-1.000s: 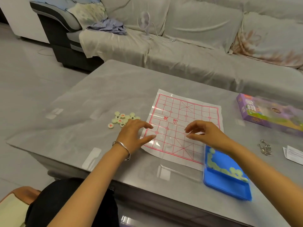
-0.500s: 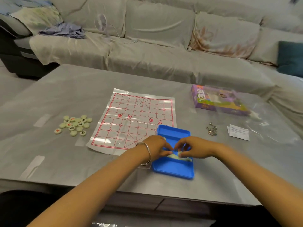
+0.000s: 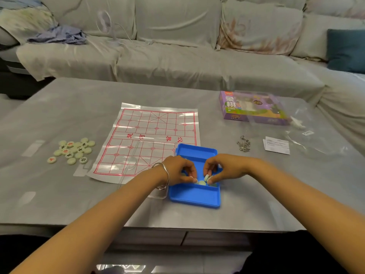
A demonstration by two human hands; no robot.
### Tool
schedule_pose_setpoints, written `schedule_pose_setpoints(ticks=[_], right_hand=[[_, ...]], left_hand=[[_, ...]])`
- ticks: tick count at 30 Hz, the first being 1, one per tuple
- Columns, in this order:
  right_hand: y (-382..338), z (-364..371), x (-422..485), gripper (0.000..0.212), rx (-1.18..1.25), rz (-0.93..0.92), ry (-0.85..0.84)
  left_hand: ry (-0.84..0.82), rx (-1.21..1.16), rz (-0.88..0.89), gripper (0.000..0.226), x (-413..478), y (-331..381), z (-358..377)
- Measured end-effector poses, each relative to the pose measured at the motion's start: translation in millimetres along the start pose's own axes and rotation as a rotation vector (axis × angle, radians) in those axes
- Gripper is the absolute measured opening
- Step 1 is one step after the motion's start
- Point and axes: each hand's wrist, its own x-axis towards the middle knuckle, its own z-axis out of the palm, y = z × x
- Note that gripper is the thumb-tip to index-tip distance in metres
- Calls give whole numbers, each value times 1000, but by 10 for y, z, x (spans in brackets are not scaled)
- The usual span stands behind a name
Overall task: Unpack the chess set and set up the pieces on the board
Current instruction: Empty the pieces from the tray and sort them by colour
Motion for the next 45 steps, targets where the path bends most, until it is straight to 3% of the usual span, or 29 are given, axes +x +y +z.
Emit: schedule_pose_setpoints(ticks=[12,20,29,36,40,45], right_hand=[[95,33,82,19,55,-23,54],[68,75,51,17,388,-57,408],[-945,159,772,19,649,-99,452],[-1938,559,1524,22,629,-180,269],[-2222,731,1890,16,415,-129,368],[-2302,730,2136,17,392,-92,473]], left_hand=[[-87,-28,-56,22,109,16,-34],[283,-335,-39,15,11,-122,-120],[572,-415,-204,14,-969,-927,-615],[883,-388,-504,11,-2024,-1697,-737],[896,-374,-566,10,-2203,-1934,-614],[932,-344,-529,8,-2107,-2079,-605]])
